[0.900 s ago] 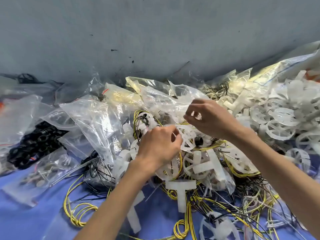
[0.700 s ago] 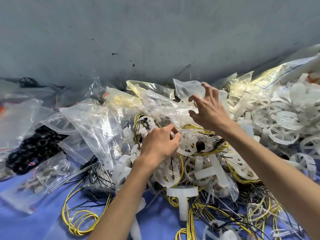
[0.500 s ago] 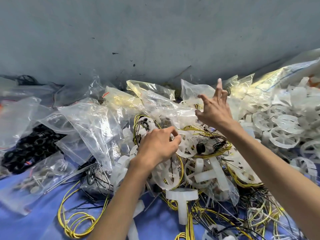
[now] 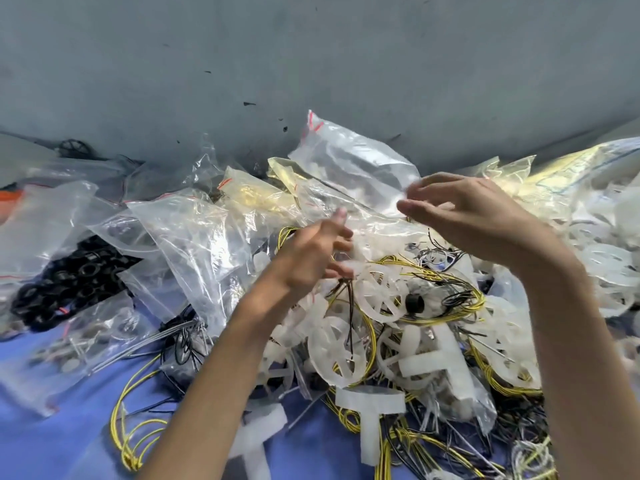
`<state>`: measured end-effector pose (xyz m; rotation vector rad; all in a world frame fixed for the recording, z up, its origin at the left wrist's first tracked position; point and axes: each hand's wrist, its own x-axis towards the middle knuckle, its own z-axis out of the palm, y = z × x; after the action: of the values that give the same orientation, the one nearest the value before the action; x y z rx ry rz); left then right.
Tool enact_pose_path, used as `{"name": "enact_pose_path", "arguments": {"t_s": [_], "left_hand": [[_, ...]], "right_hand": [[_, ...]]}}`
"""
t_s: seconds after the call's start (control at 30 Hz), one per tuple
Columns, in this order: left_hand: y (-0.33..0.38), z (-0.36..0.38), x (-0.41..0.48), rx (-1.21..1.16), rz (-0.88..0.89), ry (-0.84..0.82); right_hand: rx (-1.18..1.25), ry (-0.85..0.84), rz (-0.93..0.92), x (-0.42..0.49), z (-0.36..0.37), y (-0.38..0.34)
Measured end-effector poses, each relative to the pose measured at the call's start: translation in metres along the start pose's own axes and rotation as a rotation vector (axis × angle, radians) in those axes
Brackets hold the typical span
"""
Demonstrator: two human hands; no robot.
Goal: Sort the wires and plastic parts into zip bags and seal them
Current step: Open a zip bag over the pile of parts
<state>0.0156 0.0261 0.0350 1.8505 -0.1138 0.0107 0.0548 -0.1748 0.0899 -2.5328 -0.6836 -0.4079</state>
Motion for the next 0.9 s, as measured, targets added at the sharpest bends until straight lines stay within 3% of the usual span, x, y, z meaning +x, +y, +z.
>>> {"name": "enact_pose_path", "arguments": {"t_s": [0.13,0.23,0.4,0.53,0.63,0.77,0.9], "left_hand": [[0.005,-0.022,-0.005,-0.457,-0.127,0.105],[0.004,-0.032,-0.005,-0.59,-0.2,0.045],[0.001,-0.031,-0.002,-0.368,-0.17,0.147],[0.005,-0.027,-0.003,-0.26,-0.014,0.261],[0.009,-0.024,-0.007,0.035,0.191,0.397],[0.021,-0.012,-0.022,0.408,0.406,0.484],[0.034,0.006,-0.034,0.567,0.592,0.471]], "right_hand": [[-0.059,-0.288,-0.154,-0.026,0.011,-0.014],[-0.136,-0.316,-0.093,-0.027,0.022,-0.006],[-0.149,-0.286,-0.065,-0.03,0.024,-0.001],[-0.142,-0.355,-0.045,-0.033,0.019,-0.001],[-0.064,-0.248,-0.029,-0.033,0.013,-0.008],[0.378,-0.063,0.058,-0.033,0.015,-0.023],[0.334,0.113,-0.012,-0.027,0.031,-0.025]]}}
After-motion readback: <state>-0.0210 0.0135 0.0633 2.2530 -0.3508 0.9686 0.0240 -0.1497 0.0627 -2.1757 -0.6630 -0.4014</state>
